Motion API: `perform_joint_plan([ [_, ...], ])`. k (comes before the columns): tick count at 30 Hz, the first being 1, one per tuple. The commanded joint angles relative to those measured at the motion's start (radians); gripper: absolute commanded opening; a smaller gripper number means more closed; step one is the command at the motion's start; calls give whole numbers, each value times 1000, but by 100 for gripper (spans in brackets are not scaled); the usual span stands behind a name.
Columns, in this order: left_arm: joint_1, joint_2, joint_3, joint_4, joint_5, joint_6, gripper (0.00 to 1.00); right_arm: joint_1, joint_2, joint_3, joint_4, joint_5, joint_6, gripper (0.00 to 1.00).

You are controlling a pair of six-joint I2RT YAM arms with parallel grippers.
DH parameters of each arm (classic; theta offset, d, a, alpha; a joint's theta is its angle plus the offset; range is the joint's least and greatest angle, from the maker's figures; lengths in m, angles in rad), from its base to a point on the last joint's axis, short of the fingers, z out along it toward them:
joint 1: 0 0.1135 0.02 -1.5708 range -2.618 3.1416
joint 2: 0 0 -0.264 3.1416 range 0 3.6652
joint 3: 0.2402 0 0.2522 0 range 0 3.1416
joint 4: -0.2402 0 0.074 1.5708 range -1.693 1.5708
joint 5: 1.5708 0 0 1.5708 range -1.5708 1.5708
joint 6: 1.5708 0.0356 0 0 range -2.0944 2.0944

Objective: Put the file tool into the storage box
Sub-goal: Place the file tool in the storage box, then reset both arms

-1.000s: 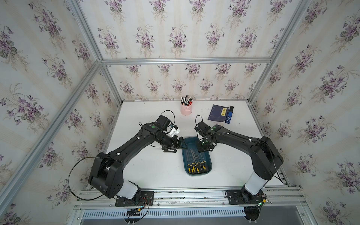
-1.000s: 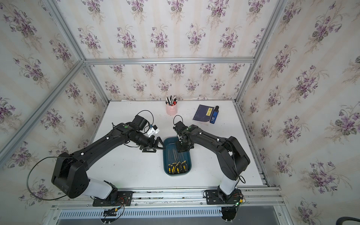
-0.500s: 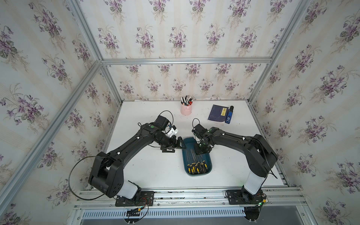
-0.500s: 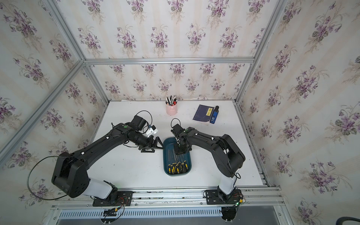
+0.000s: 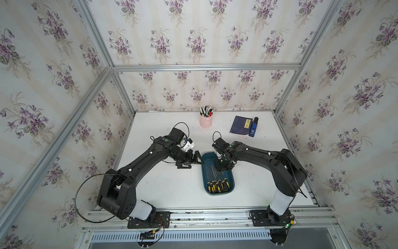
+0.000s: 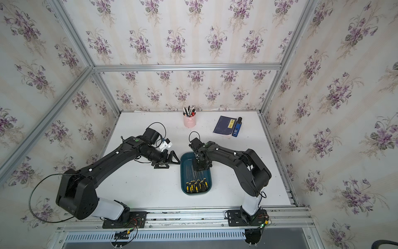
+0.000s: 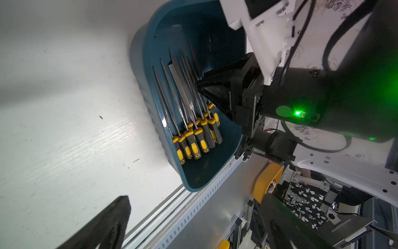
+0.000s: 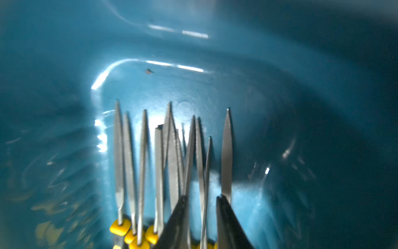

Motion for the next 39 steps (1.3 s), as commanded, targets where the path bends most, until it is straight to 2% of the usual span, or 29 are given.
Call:
perform_joint_plan([
  [1,7,-4,11,-12,-8,15,100,0,-24,17,-18,31,12,32],
  [6,42,-27,66,-45,-32,17,100,-21,-114,62,-58,59,24,37],
  [9,93,-81,139,-69,-86,15,100,-61,-208,140,-100,139,-6,39],
  [11,136,-127,181,-78,-173,9,100,-91,-302,164,-80,259,-38,50],
  [14,208,-195,192,-56,-364,-26,100,-154,-487,81,67,454,-91,74],
  [16,215,-223,168,-17,-554,-10,100,-234,-612,-58,236,564,-134,100],
  [18,233,-230,134,8,-794,-15,100,-305,-713,-200,409,592,-195,100],
  [20,287,-262,49,123,-922,-1,100,-363,-777,-327,573,641,-232,100],
  [22,305,-315,-101,329,-1086,57,100,-424,-812,-454,734,692,-254,100],
  [24,310,-357,-254,531,-1198,131,100,-502,-825,-575,862,690,-229,100],
  [27,320,-377,-396,728,-1251,206,100,-590,-817,-688,951,652,-186,100],
  [31,326,-327,-550,947,-1329,292,100,-599,-803,-871,1172,654,-250,100],
  [32,337,-312,-590,1047,-1327,296,100,-599,-792,-899,1215,666,-254,100],
  [34,362,-265,-654,1225,-1242,326,100,-600,-765,-957,1331,649,-277,100],
  [37,371,-123,-652,1358,-1247,347,100,-610,-653,-1016,1544,642,-280,100],
  [39,382,-67,-647,1414,-1188,378,100,-618,-576,-981,1590,627,-286,100],
])
